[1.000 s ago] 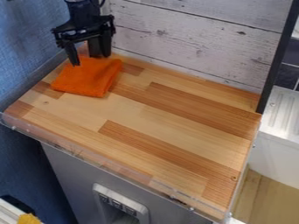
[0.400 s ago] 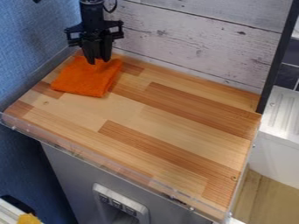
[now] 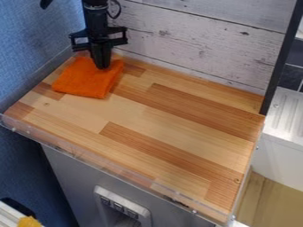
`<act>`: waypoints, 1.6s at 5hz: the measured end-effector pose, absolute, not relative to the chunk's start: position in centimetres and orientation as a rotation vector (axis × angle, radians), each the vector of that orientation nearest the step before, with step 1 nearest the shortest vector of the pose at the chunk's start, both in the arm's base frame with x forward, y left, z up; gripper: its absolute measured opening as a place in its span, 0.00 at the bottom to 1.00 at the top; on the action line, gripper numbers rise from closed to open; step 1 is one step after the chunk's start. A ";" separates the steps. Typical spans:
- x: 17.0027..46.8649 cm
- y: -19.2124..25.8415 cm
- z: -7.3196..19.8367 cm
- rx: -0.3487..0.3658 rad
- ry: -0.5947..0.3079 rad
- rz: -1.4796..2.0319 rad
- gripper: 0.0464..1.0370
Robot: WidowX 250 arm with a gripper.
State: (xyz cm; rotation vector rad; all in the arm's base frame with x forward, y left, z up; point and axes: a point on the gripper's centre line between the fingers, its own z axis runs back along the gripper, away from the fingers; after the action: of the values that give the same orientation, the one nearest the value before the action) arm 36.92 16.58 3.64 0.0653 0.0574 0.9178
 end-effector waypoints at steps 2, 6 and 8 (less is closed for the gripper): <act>36.2 16.3 2.7 -0.002 0.103 0.897 0.01; 35.8 16.0 1.1 -0.145 0.011 0.789 0.01; 33.5 13.7 1.0 -0.128 -0.093 0.526 0.01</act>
State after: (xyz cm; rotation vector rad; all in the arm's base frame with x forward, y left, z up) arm 33.46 13.72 1.00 -0.1282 -0.0927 0.5258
